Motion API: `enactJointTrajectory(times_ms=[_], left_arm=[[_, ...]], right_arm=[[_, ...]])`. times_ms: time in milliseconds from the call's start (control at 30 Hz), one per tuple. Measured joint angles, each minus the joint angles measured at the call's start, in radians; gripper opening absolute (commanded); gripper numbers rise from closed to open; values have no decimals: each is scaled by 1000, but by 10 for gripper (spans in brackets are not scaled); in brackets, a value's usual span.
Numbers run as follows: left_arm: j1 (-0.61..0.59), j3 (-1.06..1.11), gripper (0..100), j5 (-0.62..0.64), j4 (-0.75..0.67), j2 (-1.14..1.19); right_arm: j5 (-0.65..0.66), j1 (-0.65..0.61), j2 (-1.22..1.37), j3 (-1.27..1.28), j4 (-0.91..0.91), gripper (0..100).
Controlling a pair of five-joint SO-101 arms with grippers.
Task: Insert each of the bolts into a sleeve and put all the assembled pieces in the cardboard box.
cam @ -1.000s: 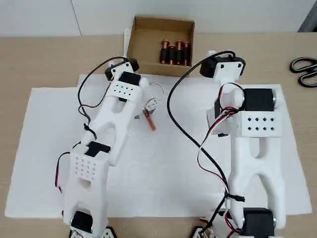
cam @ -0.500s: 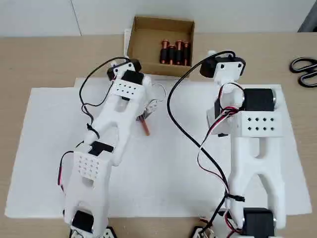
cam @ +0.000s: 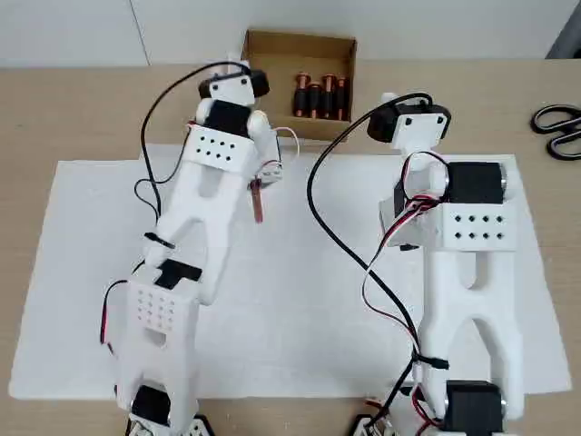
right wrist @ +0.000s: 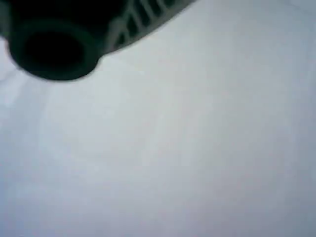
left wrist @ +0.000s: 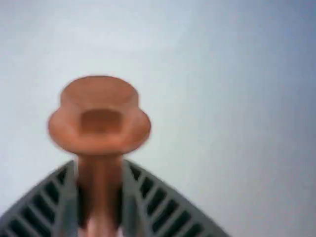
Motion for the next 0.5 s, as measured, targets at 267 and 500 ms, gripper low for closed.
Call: enactJointTrajectory(times_ms=[267,500], left_arm=[[-32,40,6,-192,0,-198],[29,239,6,-367,0,-387]], right_arm=[[0,-55,0,2,-31,8],[-58,-75,-153,120,-158,8]])
